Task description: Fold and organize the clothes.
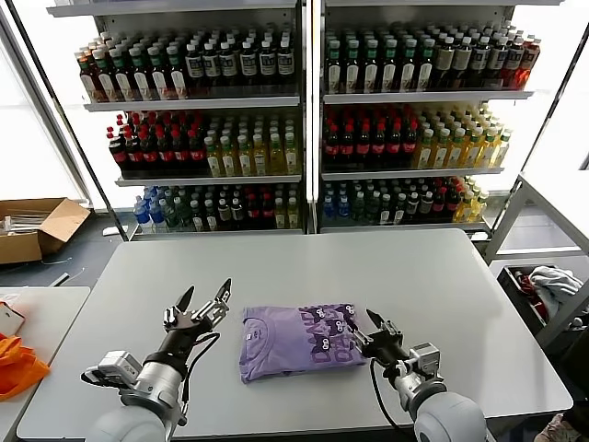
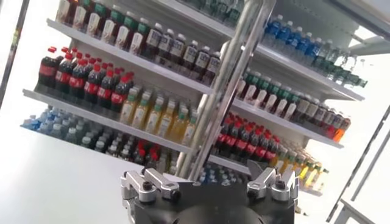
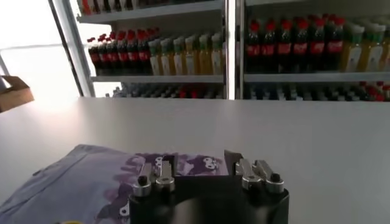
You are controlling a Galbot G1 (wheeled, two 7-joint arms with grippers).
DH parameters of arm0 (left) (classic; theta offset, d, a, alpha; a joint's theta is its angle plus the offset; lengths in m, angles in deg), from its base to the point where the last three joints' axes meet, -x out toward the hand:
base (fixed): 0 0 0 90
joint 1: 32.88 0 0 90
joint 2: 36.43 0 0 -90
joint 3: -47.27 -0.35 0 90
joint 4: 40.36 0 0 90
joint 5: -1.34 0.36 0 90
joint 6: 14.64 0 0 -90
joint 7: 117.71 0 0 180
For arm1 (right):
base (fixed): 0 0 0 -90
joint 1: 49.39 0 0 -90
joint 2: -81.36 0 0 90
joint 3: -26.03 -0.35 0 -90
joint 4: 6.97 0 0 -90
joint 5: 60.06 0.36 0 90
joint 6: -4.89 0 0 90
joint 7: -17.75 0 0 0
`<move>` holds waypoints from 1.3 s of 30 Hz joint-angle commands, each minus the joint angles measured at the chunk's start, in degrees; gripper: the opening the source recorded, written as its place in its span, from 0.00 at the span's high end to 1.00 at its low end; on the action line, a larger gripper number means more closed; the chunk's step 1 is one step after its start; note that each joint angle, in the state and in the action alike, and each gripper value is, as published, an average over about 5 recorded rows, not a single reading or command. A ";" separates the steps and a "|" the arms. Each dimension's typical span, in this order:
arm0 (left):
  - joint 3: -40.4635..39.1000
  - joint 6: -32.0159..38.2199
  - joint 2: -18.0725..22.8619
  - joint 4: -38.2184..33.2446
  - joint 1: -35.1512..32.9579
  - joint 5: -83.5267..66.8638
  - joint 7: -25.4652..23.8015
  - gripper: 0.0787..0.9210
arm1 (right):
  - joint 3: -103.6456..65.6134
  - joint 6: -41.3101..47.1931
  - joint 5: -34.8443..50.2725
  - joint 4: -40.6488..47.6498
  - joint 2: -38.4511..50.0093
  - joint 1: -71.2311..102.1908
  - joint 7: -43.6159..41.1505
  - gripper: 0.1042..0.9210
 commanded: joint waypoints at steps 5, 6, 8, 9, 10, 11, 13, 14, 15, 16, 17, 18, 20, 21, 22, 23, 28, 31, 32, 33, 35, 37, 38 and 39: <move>2.03 0.05 -0.15 -0.47 -1.17 -0.56 -0.30 0.12 | 8.58 -6.45 -7.01 9.79 -8.95 -3.93 1.06 0.23; 1.93 0.06 -0.09 -0.44 -1.26 -0.50 -0.34 0.12 | 8.95 -6.77 -7.61 10.73 -9.39 -3.86 0.61 0.19; 1.75 0.11 0.03 -0.41 -1.42 -0.43 -0.46 0.12 | 9.58 -6.88 -8.16 12.35 -10.19 -3.76 0.01 0.15; 1.67 0.12 0.08 -0.41 -1.45 -0.39 -0.50 0.12 | 9.78 -6.82 -8.13 12.85 -10.43 -3.73 -0.20 0.13; 1.60 0.15 0.13 -0.41 -1.47 -0.37 -0.53 0.12 | 9.99 -6.77 -8.16 13.23 -10.59 -3.66 -0.71 0.13; 1.54 0.16 0.18 -0.38 -1.49 -0.36 -0.56 0.12 | 10.17 -6.74 -8.32 13.40 -10.63 -3.59 -1.38 0.12; 1.45 0.21 0.27 -0.25 -1.48 -0.30 -0.61 0.12 | 10.49 -6.64 -9.13 13.34 -10.48 -3.42 -2.66 0.12; 1.42 0.23 0.31 -0.15 -1.48 -0.29 -0.66 0.12 | 10.61 -6.29 -9.67 13.28 -10.38 -3.35 -3.09 0.12; 1.42 0.26 0.35 -0.05 -1.48 -0.28 -0.70 0.12 | 10.69 -5.61 -10.18 13.34 -10.29 -3.33 -2.93 0.12; 1.42 0.31 0.38 0.05 -1.48 -0.27 -0.75 0.12 | 10.71 -4.93 -10.61 13.56 -10.23 -3.33 -2.46 0.12; 1.44 0.34 0.41 0.14 -1.49 -0.26 -0.79 0.12 | 10.69 -4.22 -10.92 13.85 -10.19 -3.33 -1.61 0.12; 1.46 0.37 0.44 0.19 -1.52 -0.25 -0.84 0.12 | 10.59 -3.41 -11.05 14.11 -10.14 -3.31 -0.60 0.12; 1.51 0.43 0.50 0.21 -1.67 -0.24 -0.92 0.12 | 10.23 -2.71 -10.81 14.18 -10.06 -3.08 1.38 0.12; 1.52 0.47 0.53 0.20 -1.77 -0.23 -0.97 0.12 | 10.02 -2.71 -10.46 13.78 -10.02 -2.88 2.27 0.12; 1.53 0.51 0.57 0.21 -1.87 -0.22 -1.04 0.12 | 9.83 -2.89 -9.98 13.19 -9.98 -2.69 2.90 0.12; 1.52 0.55 0.60 0.25 -1.97 -0.20 -1.11 0.12 | 9.68 -3.78 -9.59 12.18 -9.98 -2.51 3.35 0.12; 1.18 0.76 0.68 0.69 -2.03 -0.05 -1.35 0.12 | 10.39 -10.33 -11.12 5.06 -10.05 -3.30 3.13 0.12; 0.81 0.74 0.65 0.77 -1.76 0.05 -1.34 0.12 | 12.53 -11.47 -11.90 3.71 -10.41 -4.99 3.03 0.12; 0.70 0.73 0.65 0.80 -1.64 0.10 -1.33 0.12 | 13.50 -11.47 -12.08 4.22 -10.72 -5.54 3.07 0.12; 0.59 0.72 0.66 0.82 -1.52 0.15 -1.31 0.12 | 14.67 -11.38 -12.51 5.36 -11.30 -6.18 3.02 0.12; 0.49 0.70 0.65 0.82 -1.35 0.22 -1.27 0.12 | 16.76 -10.91 -13.74 8.22 -12.68 -7.25 2.90 0.12; 0.60 0.68 0.58 0.83 -1.25 0.23 -1.23 0.12 | 18.61 -9.43 -15.21 12.07 -14.49 -8.25 2.89 0.12; 0.72 0.67 0.53 0.85 -1.24 0.23 -1.21 0.12 | 19.24 -8.49 -15.61 13.58 -15.17 -8.58 2.99 0.12; 0.90 0.67 0.47 0.85 -1.26 0.22 -1.21 0.12 | 19.87 -7.33 -15.95 15.49 -15.88 -8.92 2.98 0.12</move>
